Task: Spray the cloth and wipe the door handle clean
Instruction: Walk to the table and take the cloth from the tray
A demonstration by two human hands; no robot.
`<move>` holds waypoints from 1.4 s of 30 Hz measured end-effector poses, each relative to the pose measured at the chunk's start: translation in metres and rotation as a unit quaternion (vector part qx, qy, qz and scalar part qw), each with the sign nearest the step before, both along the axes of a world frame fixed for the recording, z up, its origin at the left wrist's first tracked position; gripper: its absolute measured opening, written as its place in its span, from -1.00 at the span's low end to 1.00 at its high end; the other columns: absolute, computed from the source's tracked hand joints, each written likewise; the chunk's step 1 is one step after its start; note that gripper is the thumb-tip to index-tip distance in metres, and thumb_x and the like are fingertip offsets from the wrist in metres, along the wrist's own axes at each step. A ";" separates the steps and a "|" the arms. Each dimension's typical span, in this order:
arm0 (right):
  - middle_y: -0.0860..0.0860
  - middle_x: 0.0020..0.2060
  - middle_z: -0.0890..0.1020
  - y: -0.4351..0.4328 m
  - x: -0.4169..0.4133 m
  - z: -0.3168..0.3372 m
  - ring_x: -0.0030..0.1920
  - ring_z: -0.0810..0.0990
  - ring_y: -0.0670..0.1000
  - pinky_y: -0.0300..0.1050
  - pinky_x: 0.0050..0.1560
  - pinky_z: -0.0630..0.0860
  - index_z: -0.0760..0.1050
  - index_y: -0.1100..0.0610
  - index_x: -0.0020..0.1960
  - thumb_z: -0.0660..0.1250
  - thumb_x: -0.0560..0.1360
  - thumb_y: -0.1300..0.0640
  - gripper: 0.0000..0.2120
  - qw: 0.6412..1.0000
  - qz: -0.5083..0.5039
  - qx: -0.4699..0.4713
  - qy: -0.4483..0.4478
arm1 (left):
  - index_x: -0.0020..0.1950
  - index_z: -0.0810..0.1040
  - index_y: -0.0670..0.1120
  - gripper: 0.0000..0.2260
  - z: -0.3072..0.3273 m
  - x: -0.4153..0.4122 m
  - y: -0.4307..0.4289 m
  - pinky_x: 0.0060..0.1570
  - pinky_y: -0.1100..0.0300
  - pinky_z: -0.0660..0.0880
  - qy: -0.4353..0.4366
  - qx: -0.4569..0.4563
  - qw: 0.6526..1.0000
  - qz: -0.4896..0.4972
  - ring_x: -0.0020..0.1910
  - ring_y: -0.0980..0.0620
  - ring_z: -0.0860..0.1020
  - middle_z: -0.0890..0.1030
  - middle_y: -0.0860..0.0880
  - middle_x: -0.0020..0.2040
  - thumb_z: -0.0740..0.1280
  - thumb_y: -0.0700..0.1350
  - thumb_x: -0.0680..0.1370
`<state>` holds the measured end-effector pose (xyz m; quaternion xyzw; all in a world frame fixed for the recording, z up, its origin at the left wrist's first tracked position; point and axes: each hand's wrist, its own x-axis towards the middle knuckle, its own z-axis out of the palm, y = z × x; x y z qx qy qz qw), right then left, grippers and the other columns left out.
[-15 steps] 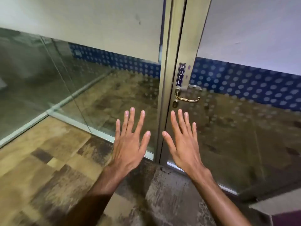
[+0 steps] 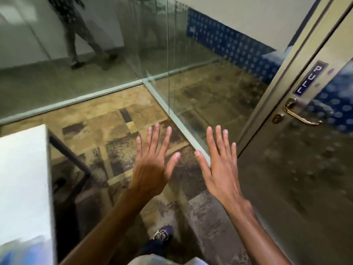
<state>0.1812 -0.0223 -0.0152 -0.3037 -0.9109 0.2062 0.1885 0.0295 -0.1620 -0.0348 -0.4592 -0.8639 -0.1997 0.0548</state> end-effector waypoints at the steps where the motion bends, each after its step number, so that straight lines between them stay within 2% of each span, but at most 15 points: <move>1: -0.02 0.70 -0.17 -0.006 -0.003 -0.002 0.68 -0.29 0.00 0.23 0.68 -0.18 -0.14 -0.06 0.71 -0.05 0.68 -0.26 -0.32 1.000 0.018 -0.005 -0.003 | 0.72 0.03 0.02 -0.34 -0.002 0.002 -0.012 0.65 -0.30 -0.04 -0.007 -0.011 1.000 0.026 0.72 -0.19 -0.04 -0.03 -0.16 0.73 0.02 0.27 0.67; 4: -0.03 0.70 -0.18 -0.028 -0.012 -0.009 0.68 -0.30 -0.01 0.21 0.68 -0.20 -0.15 -0.05 0.71 0.02 0.71 -0.22 -0.33 0.997 0.076 -0.021 -0.002 | 0.73 -0.10 0.11 -0.31 -0.005 0.009 -0.053 0.66 -0.17 -0.26 -0.056 -0.007 0.997 0.059 0.71 -0.06 -0.24 -0.22 -0.06 0.73 -0.05 0.35 0.66; 7: -0.01 0.70 -0.17 -0.056 -0.025 -0.013 0.68 -0.30 -0.01 0.23 0.68 -0.20 -0.13 -0.04 0.71 0.07 0.72 -0.17 -0.34 0.991 0.132 -0.033 -0.010 | 0.72 -0.17 0.14 -0.30 -0.007 0.017 -0.095 0.66 -0.16 -0.29 -0.046 -0.034 0.992 0.112 0.70 -0.02 -0.30 -0.31 -0.03 0.71 -0.14 0.40 0.64; 12: -0.02 0.69 -0.22 -0.102 -0.047 -0.016 0.67 -0.34 -0.03 0.20 0.67 -0.24 -0.17 -0.06 0.70 0.05 0.74 -0.19 -0.34 0.976 0.213 -0.026 -0.022 | 0.71 -0.21 0.16 -0.32 -0.008 0.022 -0.154 0.66 -0.26 -0.21 -0.060 -0.018 0.983 0.171 0.71 -0.04 -0.26 -0.20 -0.04 0.74 -0.24 0.43 0.65; 16: -0.07 0.69 -0.23 -0.144 -0.064 -0.020 0.66 -0.35 -0.08 0.10 0.67 -0.26 -0.22 -0.12 0.70 0.01 0.74 -0.24 -0.35 0.962 0.271 -0.027 -0.019 | 0.72 -0.21 0.17 -0.33 -0.018 0.027 -0.198 0.66 -0.29 -0.12 -0.050 0.011 0.975 0.218 0.71 -0.01 -0.24 -0.19 -0.03 0.75 -0.13 0.40 0.68; 19: -0.12 0.68 -0.25 -0.176 -0.073 -0.022 0.65 -0.35 -0.12 -0.06 0.56 -0.38 -0.23 -0.16 0.69 0.01 0.74 -0.24 -0.35 0.953 0.300 -0.035 -0.017 | 0.73 -0.16 0.11 -0.33 -0.022 0.032 -0.230 0.67 -0.16 -0.25 -0.037 0.032 0.969 0.241 0.72 -0.04 -0.21 -0.18 -0.03 0.75 -0.10 0.38 0.70; 22: -0.09 0.68 -0.25 -0.212 -0.081 -0.024 0.66 -0.33 -0.08 0.03 0.60 -0.34 -0.25 -0.15 0.69 -0.05 0.69 -0.28 -0.33 0.942 0.332 -0.026 -0.035 | 0.74 -0.13 0.06 -0.32 -0.021 0.037 -0.267 0.65 0.00 -0.37 -0.038 0.032 0.958 0.283 0.72 -0.03 -0.23 -0.20 -0.04 0.74 -0.11 0.36 0.70; 25: -0.05 0.69 -0.25 -0.252 -0.086 -0.027 0.66 -0.34 -0.07 0.16 0.66 -0.25 -0.25 -0.12 0.69 -0.04 0.70 -0.25 -0.33 0.930 0.365 -0.018 -0.041 | 0.74 -0.12 0.04 -0.31 -0.023 0.043 -0.310 0.66 -0.13 -0.32 -0.046 0.034 0.945 0.321 0.71 -0.04 -0.25 -0.21 -0.05 0.74 -0.09 0.35 0.69; 29: -0.05 0.69 -0.23 -0.286 -0.089 -0.030 0.66 -0.34 -0.08 0.16 0.67 -0.24 -0.22 -0.11 0.70 -0.02 0.71 -0.22 -0.34 0.923 0.383 -0.016 -0.038 | 0.74 -0.13 0.06 -0.30 -0.026 0.047 -0.349 0.66 -0.30 -0.16 -0.058 0.034 0.936 0.347 0.71 -0.06 -0.26 -0.23 -0.03 0.74 -0.08 0.37 0.69; 33: -0.06 0.69 -0.24 -0.352 -0.095 -0.033 0.66 -0.33 -0.08 0.04 0.66 -0.25 -0.21 -0.08 0.70 0.03 0.75 -0.19 -0.35 0.915 0.402 -0.013 -0.032 | 0.72 -0.19 0.15 -0.30 -0.035 0.049 -0.417 0.66 -0.31 -0.13 -0.089 0.060 0.927 0.360 0.71 -0.02 -0.28 -0.27 0.01 0.73 0.05 0.33 0.69; 38: -0.05 0.69 -0.19 -0.426 -0.096 -0.040 0.68 -0.28 -0.06 0.04 0.68 -0.18 -0.15 -0.04 0.70 0.13 0.74 -0.12 -0.33 0.906 0.422 -0.015 -0.024 | 0.72 -0.21 0.12 -0.28 -0.043 0.057 -0.487 0.67 -0.26 -0.16 -0.101 0.052 0.923 0.367 0.71 -0.06 -0.28 -0.28 -0.02 0.73 -0.01 0.37 0.67; 42: -0.05 0.70 -0.16 -0.472 -0.096 -0.051 0.69 -0.24 -0.06 0.05 0.68 -0.10 -0.16 -0.06 0.70 0.12 0.74 -0.13 -0.33 0.900 0.435 -0.020 -0.028 | 0.73 -0.18 0.05 -0.27 -0.048 0.064 -0.537 0.67 -0.25 -0.16 -0.103 0.048 0.926 0.360 0.71 -0.07 -0.28 -0.25 -0.05 0.73 -0.04 0.37 0.68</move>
